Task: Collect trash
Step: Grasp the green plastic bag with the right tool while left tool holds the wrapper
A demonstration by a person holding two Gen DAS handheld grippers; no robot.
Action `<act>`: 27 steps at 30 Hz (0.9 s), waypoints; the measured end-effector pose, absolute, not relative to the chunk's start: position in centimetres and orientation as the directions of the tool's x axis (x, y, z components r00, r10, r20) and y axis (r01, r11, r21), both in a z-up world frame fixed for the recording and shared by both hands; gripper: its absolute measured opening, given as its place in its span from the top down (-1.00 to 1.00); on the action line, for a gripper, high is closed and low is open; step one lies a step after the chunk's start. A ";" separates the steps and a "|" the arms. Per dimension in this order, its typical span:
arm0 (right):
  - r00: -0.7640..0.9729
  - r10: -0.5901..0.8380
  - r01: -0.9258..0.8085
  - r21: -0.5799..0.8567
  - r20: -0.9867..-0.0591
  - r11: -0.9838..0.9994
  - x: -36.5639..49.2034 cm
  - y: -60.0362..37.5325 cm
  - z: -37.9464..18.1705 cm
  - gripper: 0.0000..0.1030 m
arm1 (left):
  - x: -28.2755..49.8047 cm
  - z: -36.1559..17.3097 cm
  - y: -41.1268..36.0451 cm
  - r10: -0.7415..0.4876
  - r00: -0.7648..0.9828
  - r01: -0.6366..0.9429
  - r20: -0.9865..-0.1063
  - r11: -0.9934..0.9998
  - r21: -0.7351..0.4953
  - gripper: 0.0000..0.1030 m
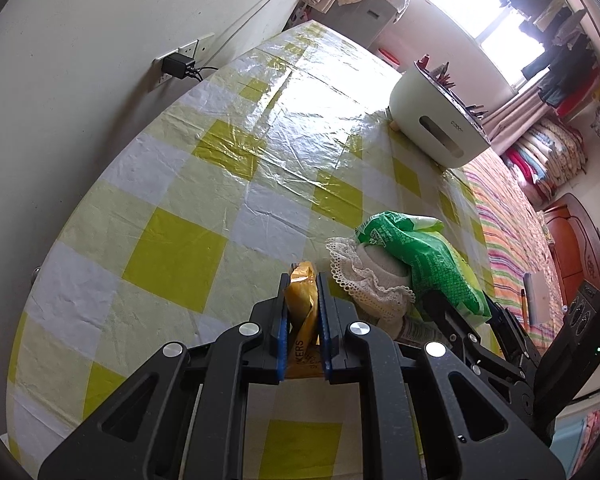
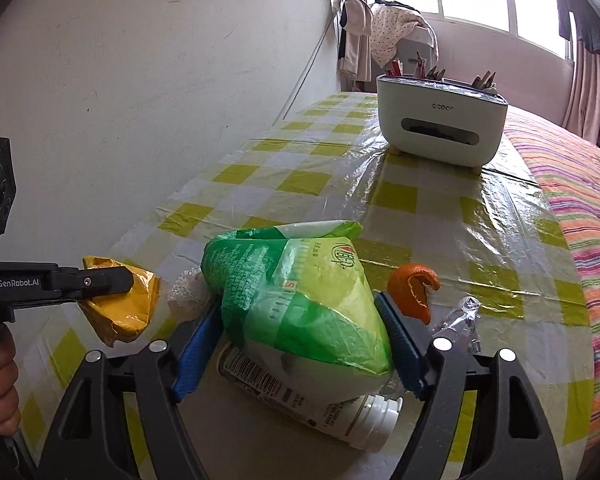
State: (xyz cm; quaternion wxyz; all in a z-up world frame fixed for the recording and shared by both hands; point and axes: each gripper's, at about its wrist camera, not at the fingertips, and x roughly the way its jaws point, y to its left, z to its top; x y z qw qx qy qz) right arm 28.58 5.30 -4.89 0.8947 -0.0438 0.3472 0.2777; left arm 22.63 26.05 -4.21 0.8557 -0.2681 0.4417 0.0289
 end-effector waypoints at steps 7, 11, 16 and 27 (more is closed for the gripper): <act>0.622 0.487 -0.513 0.151 -0.613 0.845 27.5 3.3 -3.9 0.08 | 21.6 -3.7 24.8 -0.180 0.626 -0.256 -0.759 0.871 -0.418 0.77; 0.647 0.504 -0.502 0.177 -0.572 0.846 26.2 1.4 -2.4 0.08 | 20.8 -2.8 23.9 -0.192 0.656 -0.221 -0.730 0.876 -0.429 0.77; 0.666 0.518 -0.489 0.211 -0.537 0.847 24.7 -0.8 -1.2 0.08 | 20.0 -2.0 22.2 -0.224 0.674 -0.177 -0.704 0.877 -0.447 0.77; 0.716 0.504 -0.424 0.272 -0.484 0.864 21.7 -5.8 -0.1 0.08 | 18.8 -0.5 18.8 -0.288 0.702 -0.097 -0.652 0.867 -0.488 0.77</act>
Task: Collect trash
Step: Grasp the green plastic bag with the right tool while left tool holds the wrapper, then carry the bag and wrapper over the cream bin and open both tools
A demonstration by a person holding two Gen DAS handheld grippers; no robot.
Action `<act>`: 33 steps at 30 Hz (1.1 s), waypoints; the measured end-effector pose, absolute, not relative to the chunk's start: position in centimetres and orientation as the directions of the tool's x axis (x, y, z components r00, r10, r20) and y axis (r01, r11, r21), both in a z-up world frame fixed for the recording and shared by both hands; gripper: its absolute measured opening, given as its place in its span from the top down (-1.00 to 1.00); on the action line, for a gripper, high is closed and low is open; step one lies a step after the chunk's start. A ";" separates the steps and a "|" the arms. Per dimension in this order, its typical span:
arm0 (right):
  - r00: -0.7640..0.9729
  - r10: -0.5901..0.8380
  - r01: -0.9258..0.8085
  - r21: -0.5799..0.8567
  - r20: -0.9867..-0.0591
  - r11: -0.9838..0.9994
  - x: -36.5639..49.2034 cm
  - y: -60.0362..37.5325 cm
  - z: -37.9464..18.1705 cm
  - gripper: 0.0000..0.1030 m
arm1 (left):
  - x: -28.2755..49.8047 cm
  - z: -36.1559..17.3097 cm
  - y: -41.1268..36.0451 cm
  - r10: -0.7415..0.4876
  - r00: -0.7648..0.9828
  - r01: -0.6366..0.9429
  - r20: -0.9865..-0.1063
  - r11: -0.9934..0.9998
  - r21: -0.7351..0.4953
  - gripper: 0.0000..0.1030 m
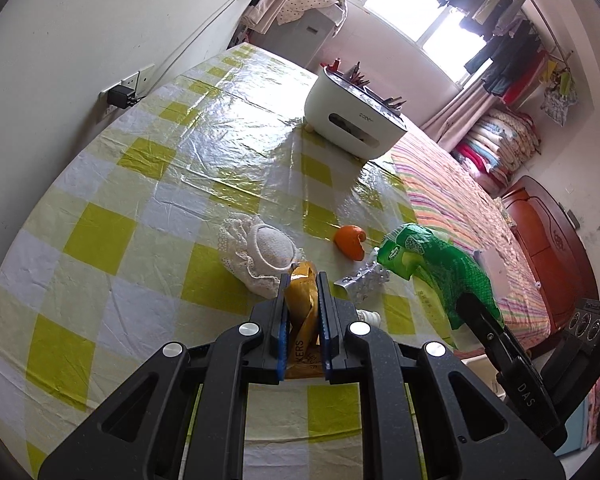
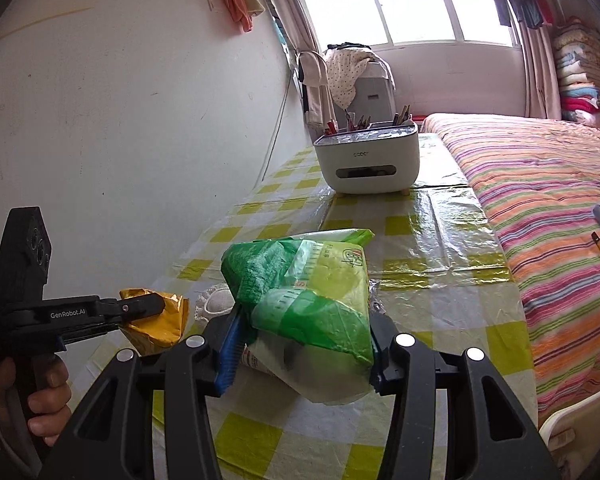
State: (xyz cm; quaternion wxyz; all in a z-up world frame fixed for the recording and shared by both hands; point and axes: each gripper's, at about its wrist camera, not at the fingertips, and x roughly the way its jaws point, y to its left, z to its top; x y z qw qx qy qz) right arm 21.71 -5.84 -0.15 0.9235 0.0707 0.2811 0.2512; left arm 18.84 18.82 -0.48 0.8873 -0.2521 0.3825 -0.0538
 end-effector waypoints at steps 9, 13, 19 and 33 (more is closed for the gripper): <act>0.769 0.422 -0.370 0.204 -0.480 0.906 18.6 -8.1 -0.1 0.08 | 18.1 0.8 14.4 -0.346 0.701 -0.009 -0.624 0.870 -0.493 0.77; 0.796 0.385 -0.335 0.191 -0.466 0.923 17.1 -9.9 -0.1 0.08 | 17.6 1.3 12.2 -0.357 0.706 0.030 -0.611 0.878 -0.477 0.77; 0.836 0.312 -0.251 0.193 -0.451 0.949 14.9 -13.4 -0.1 0.08 | 16.7 1.8 9.1 -0.395 0.697 0.091 -0.599 0.877 -0.472 0.77; 0.897 0.081 0.020 0.223 -0.435 0.975 9.9 -21.4 -1.1 0.08 | 14.0 2.8 2.3 -0.467 0.658 0.224 -0.591 0.870 -0.439 0.77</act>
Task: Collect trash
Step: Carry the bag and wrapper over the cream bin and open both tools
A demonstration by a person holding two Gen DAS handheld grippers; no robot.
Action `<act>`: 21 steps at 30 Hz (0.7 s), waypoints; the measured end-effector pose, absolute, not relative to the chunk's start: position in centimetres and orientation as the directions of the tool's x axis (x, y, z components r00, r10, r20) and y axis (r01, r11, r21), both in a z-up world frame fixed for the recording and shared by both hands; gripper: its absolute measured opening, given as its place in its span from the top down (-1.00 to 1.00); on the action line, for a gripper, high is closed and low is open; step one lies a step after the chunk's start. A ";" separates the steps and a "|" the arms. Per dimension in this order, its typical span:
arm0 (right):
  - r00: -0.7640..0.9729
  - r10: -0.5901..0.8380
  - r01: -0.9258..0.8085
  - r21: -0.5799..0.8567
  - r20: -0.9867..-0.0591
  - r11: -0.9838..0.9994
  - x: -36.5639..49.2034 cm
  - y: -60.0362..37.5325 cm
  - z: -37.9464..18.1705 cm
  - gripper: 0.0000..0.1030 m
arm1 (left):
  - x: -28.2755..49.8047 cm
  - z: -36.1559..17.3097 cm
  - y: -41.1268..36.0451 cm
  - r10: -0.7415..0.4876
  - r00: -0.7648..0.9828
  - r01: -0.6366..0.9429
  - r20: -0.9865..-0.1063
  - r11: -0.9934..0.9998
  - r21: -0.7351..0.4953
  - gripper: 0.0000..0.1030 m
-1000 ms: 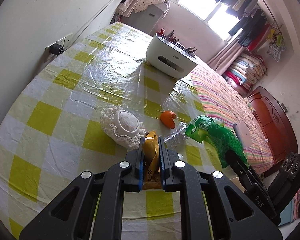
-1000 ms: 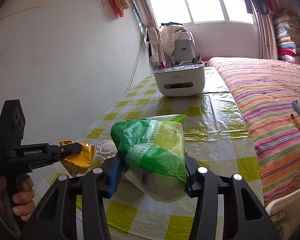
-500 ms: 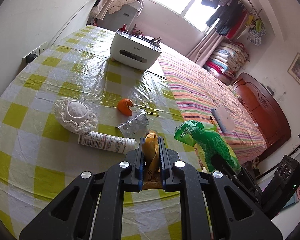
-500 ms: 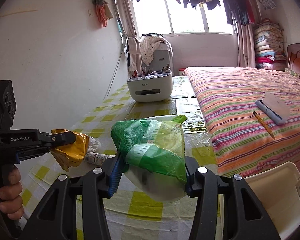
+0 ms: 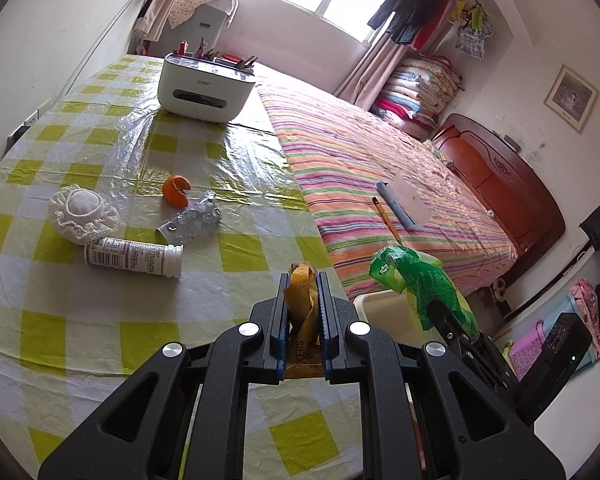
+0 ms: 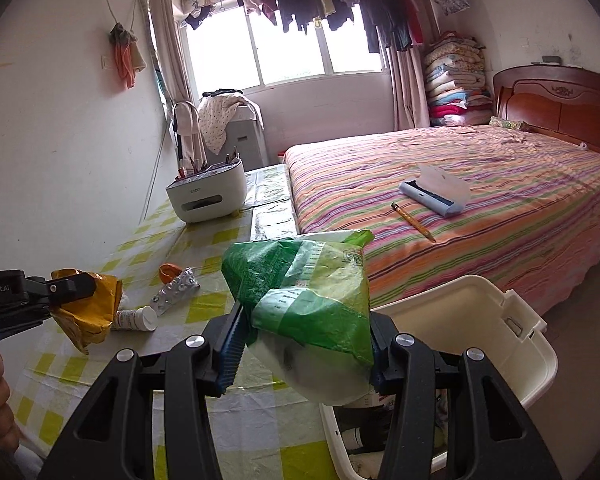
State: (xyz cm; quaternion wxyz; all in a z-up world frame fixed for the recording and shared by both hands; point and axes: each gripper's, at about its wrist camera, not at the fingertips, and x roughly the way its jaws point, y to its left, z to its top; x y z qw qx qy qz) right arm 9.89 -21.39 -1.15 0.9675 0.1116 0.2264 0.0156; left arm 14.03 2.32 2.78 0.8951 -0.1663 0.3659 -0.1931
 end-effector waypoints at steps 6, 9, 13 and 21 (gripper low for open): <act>0.904 0.031 0.097 0.273 -0.427 0.957 9.6 -23.4 -1.3 0.08 | 14.1 3.3 0.9 -0.503 0.647 0.248 -0.573 0.850 -0.465 0.77; 0.907 0.001 0.120 0.263 -0.420 0.957 9.2 -23.6 -1.2 0.08 | 13.9 3.6 -0.4 -0.515 0.641 0.270 -0.569 0.845 -0.461 0.77; 0.910 -0.025 0.152 0.275 -0.415 0.949 8.4 -24.3 -1.3 0.08 | 13.7 4.0 -1.8 -0.524 0.638 0.294 -0.564 0.843 -0.451 0.77; 0.890 -0.051 0.234 0.358 -0.453 0.904 8.0 -26.9 -2.2 0.04 | 13.5 4.1 -4.3 -0.548 0.622 0.334 -0.559 0.832 -0.443 0.77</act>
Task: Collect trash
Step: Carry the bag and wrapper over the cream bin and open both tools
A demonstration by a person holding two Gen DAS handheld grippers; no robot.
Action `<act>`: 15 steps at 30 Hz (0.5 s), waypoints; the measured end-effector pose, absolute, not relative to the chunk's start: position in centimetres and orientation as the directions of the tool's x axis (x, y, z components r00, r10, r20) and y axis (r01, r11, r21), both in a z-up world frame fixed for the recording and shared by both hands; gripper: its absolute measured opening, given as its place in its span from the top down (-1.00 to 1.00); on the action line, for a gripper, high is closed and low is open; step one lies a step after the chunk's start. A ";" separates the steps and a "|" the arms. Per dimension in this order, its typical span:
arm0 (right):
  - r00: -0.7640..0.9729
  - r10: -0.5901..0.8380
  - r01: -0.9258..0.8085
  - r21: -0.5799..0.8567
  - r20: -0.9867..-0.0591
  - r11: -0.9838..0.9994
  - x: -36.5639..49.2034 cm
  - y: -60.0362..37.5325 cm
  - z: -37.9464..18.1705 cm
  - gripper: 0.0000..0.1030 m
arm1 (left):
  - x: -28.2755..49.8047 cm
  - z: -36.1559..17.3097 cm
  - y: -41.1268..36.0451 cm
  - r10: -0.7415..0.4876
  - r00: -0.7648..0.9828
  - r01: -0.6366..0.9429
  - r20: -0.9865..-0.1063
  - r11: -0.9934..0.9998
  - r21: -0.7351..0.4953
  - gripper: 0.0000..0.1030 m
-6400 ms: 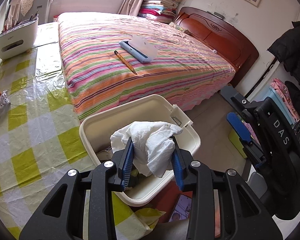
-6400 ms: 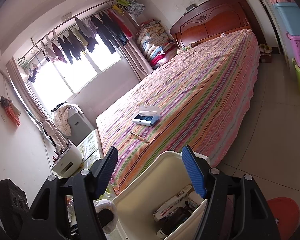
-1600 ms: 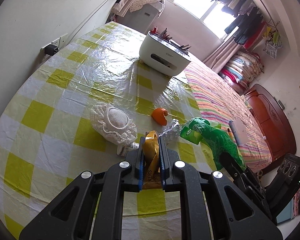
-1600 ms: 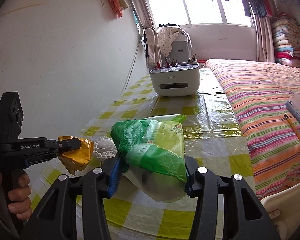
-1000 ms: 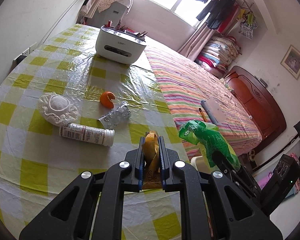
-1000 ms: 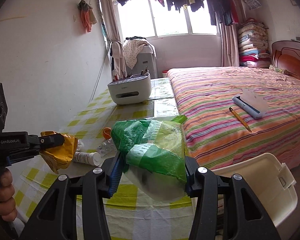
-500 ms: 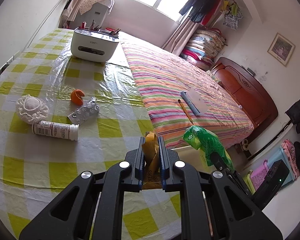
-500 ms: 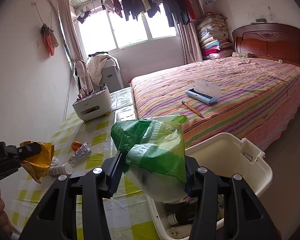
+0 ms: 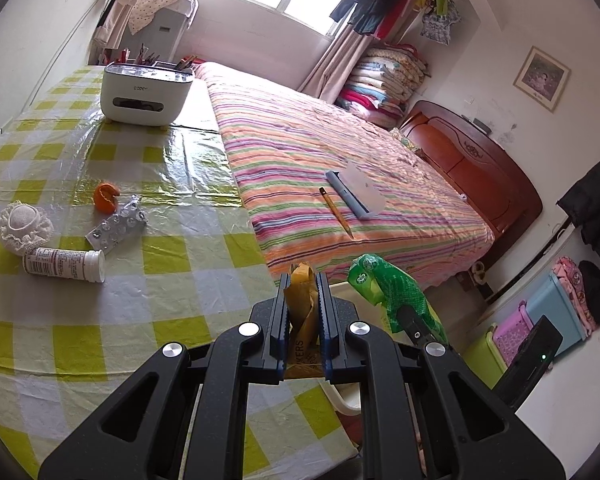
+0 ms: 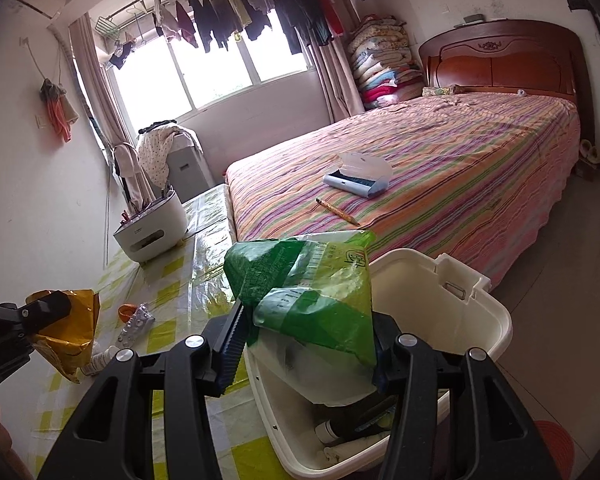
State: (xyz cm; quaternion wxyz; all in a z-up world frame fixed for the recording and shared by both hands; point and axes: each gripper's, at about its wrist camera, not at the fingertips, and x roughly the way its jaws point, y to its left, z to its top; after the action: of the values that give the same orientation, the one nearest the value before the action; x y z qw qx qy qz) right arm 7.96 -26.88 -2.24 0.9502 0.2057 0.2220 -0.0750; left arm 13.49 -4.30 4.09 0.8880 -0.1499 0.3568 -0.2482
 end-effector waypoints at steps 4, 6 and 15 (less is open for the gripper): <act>0.887 -0.049 0.252 0.393 -0.459 0.884 7.8 -27.8 -2.6 -0.03 | 13.4 4.1 -5.3 -0.558 0.617 0.354 -0.555 0.826 -0.438 0.77; 0.886 -0.058 0.267 0.404 -0.461 0.875 7.7 -28.2 -2.6 -0.12 | 13.4 4.0 -5.8 -0.561 0.611 0.363 -0.558 0.825 -0.433 0.77; 0.911 -0.133 0.325 0.480 -0.391 0.815 5.7 -30.2 -2.2 -0.29 | 13.7 3.7 -7.6 -0.607 0.560 0.403 -0.564 0.794 -0.455 0.77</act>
State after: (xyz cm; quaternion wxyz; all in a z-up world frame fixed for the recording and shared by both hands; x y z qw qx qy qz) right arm 5.69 -30.19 -2.20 0.9368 0.2787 0.1725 -0.1221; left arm 13.71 -7.60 3.67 0.8723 -0.1385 0.3690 -0.2893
